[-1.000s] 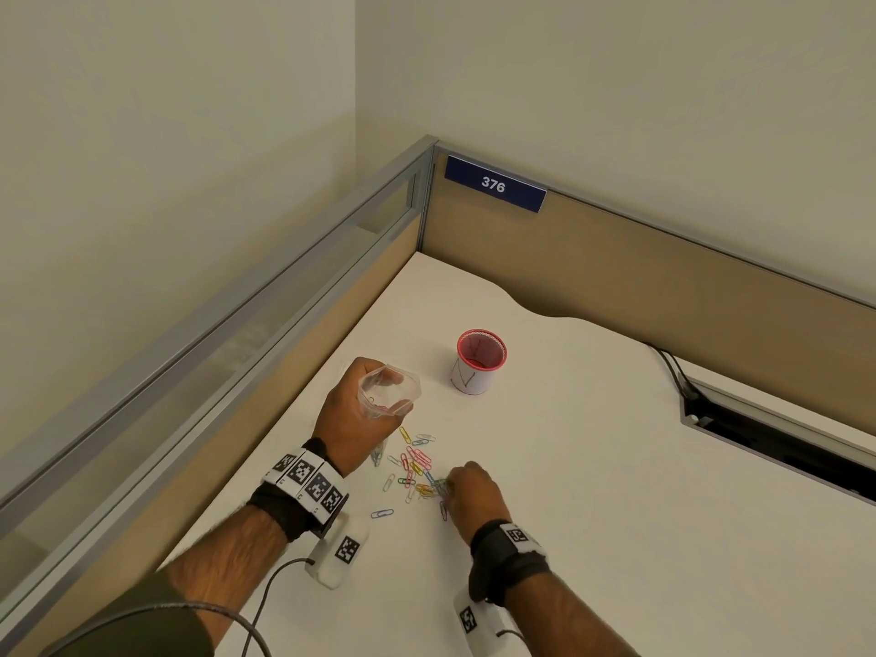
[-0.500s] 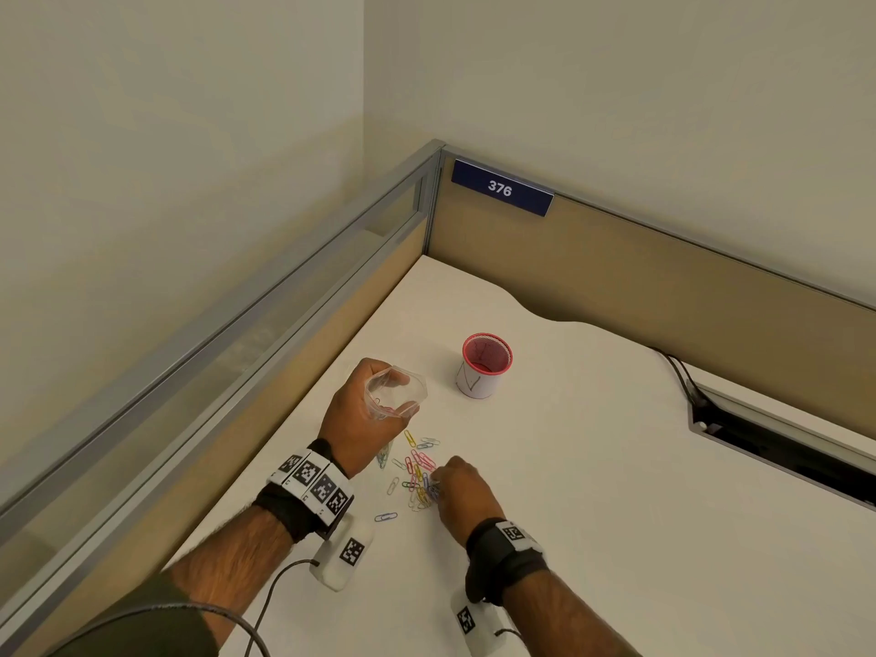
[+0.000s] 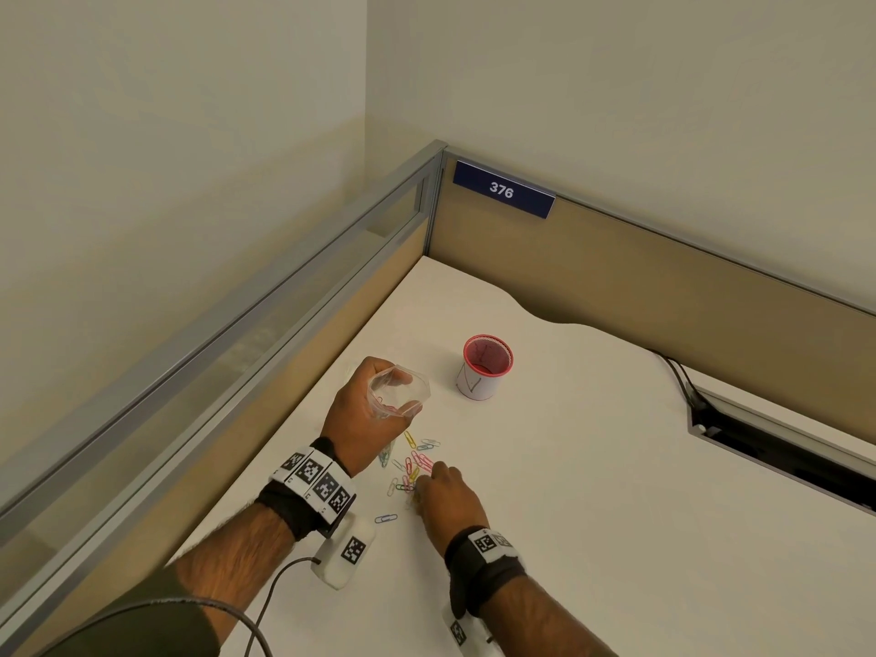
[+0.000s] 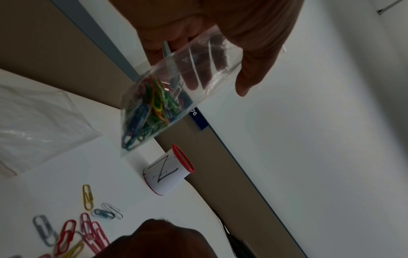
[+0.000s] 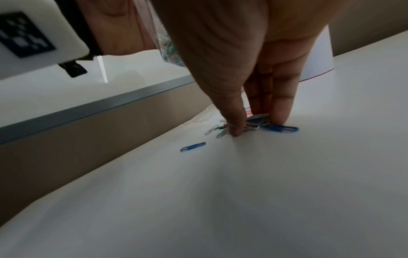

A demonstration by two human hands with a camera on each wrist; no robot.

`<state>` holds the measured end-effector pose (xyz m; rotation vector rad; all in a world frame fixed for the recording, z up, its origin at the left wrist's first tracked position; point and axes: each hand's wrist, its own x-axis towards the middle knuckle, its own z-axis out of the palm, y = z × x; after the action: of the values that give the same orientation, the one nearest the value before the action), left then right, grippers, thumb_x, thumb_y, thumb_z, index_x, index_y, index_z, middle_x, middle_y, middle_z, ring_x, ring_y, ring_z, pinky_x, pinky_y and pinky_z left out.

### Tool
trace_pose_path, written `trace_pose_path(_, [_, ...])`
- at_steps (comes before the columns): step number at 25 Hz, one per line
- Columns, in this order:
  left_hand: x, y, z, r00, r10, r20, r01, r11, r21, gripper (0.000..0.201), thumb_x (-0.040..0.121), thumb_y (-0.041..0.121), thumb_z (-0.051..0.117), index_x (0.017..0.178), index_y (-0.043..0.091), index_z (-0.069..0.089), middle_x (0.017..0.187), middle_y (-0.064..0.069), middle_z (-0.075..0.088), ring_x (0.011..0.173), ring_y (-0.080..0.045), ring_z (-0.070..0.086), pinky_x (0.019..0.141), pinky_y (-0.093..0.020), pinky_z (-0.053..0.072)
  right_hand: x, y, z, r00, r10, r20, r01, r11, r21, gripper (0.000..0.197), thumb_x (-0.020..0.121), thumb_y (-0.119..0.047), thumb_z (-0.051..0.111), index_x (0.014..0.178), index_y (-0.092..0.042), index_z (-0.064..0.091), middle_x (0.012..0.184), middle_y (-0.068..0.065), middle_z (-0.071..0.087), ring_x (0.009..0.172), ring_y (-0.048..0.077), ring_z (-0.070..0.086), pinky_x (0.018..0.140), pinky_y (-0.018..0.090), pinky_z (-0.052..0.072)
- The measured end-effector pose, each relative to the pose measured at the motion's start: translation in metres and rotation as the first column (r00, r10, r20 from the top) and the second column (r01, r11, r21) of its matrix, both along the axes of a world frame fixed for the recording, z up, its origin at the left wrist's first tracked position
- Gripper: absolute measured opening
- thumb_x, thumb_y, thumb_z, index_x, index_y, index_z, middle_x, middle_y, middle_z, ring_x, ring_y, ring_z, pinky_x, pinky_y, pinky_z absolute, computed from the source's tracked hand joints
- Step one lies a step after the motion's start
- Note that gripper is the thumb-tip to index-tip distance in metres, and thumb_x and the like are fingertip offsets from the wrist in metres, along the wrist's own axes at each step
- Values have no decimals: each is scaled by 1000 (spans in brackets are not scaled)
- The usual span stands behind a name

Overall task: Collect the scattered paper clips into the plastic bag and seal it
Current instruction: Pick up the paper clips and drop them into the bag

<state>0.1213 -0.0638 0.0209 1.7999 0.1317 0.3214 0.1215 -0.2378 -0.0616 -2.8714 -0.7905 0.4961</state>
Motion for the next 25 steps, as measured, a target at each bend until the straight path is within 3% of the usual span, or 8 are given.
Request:
trace_pose_path(6, [-1, 2, 0, 1000, 0, -14, 1, 1000, 5, 39, 79, 19, 82, 108, 22, 56, 114, 4, 65, 116, -15, 61, 96, -28, 51, 10, -5, 3, 999, 17, 33, -17, 1000, 10, 21, 97, -24, 51, 111, -10, 57, 110, 12, 56, 99, 28, 55, 80, 34, 48])
trace_pose_path(12, [-2, 0, -1, 1000, 16, -26, -16, 999, -32, 38, 78, 16, 82, 105, 24, 56, 113, 6, 66, 117, -13, 60, 96, -28, 52, 33, -31, 9, 968, -225, -108, 236, 967, 96, 15, 90, -16, 53, 96, -11, 66, 103, 8, 65, 94, 25, 60, 81, 30, 47])
trace_pose_path(15, [-2, -2, -2, 999, 14, -39, -15, 1000, -24, 38, 79, 15, 82, 106, 22, 56, 113, 6, 65, 116, -9, 60, 92, -19, 50, 38, -45, 28, 925, -330, -188, 371, 890, 263, 5, 84, -14, 65, 84, -13, 70, 92, 6, 72, 84, 22, 65, 78, 31, 54])
trace_pose_path(18, [1, -6, -1, 999, 3, -47, -4, 1000, -17, 38, 78, 14, 82, 105, 22, 56, 111, 8, 65, 114, -2, 59, 85, -4, 45, 38, -49, 72, 886, -373, -277, 464, 737, 491, 7, 81, -9, 71, 78, -15, 70, 81, 5, 72, 72, 19, 67, 74, 35, 59])
trace_pose_path(21, [3, -11, -4, 999, -13, -47, 13, 1000, -13, 38, 78, 15, 82, 105, 22, 55, 110, 10, 65, 113, 0, 59, 86, -9, 47, 37, -37, 129, 914, -318, -253, 404, 640, 654, 7, 82, -9, 71, 82, -15, 71, 79, -3, 71, 66, 10, 66, 67, 20, 57])
trace_pose_path(25, [6, -21, -5, 998, -48, -43, 48, 999, 4, 40, 78, 17, 81, 108, 23, 55, 110, 10, 64, 113, -5, 60, 90, -23, 52, 36, -8, 180, 975, -209, -79, 204, 690, 694, 6, 85, -17, 70, 90, -16, 72, 84, -5, 69, 74, 8, 64, 72, 16, 55])
